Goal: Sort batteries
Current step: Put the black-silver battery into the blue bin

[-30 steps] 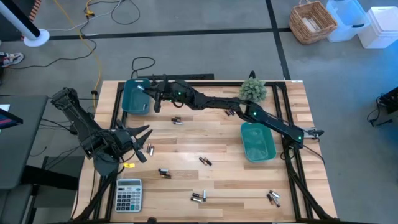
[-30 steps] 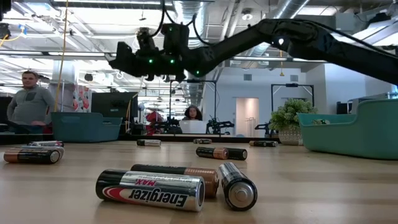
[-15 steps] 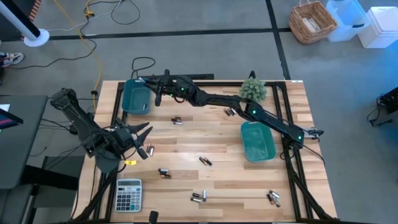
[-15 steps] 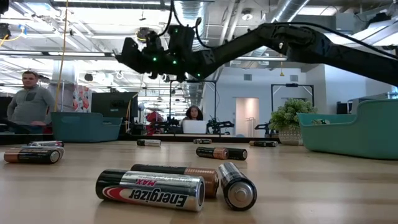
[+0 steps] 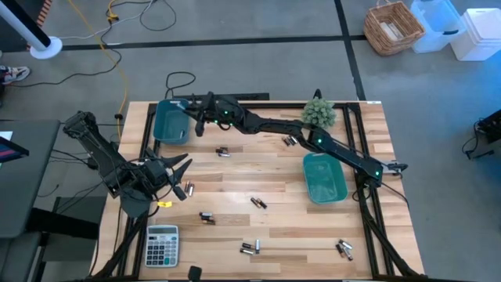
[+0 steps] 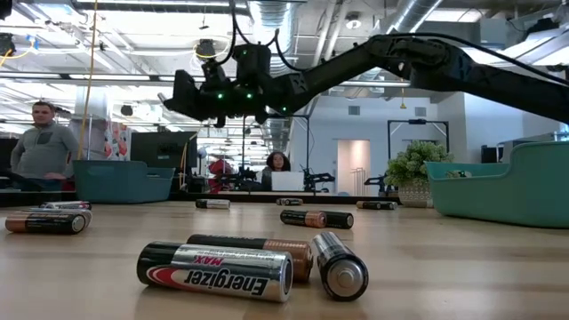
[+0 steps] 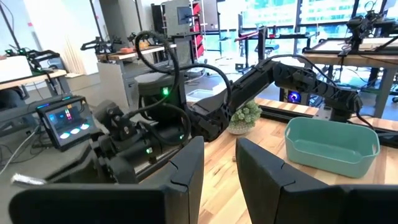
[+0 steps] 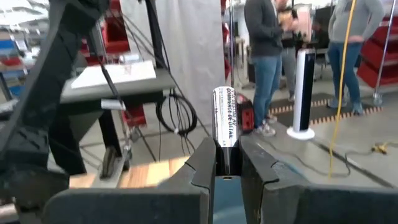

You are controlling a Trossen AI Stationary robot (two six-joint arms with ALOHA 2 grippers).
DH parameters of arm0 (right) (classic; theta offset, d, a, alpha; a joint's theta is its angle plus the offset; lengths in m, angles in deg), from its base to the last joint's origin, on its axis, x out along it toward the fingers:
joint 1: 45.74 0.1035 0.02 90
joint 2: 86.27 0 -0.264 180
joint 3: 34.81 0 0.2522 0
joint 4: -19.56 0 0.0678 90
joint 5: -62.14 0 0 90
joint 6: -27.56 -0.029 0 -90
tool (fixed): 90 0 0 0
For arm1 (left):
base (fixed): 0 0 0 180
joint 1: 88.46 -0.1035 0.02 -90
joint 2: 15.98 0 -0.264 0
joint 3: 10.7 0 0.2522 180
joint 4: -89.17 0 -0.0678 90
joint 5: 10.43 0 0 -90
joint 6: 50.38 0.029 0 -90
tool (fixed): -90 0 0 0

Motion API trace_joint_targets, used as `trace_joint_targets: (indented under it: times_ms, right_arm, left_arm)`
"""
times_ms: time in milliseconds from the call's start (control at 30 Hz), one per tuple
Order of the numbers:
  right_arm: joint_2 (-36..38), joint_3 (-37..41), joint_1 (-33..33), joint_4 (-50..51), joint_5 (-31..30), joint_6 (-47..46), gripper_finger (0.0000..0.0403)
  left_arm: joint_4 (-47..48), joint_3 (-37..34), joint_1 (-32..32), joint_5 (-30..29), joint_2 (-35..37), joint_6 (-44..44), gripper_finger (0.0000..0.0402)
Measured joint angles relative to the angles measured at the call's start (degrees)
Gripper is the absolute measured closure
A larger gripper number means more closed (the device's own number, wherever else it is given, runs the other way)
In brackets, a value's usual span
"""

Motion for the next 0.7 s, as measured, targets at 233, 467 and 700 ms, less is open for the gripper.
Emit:
trace_joint_targets:
  times_ms: [233, 467, 700]
  right_arm:
    - [0.0, 0.0, 0.4, 1.9, 0.0, -0.3, 0.0347]
    - [0.0, 0.0, 1.2, 4.7, 0.1, 0.5, 0.0347]
    - [-1.0, 0.2, 1.1, 5.9, 0.7, 1.4, 0.0347]
  left_arm:
    - [0.0, 0.0, 0.0, 0.0, 0.0, 0.0, 0.0313]
    - [0.0, 0.0, 0.0, 0.1, 0.0, 0.0, 0.0313]
    - [-0.1, 0.0, 0.0, 0.1, 0.0, 0.0, 0.0313]
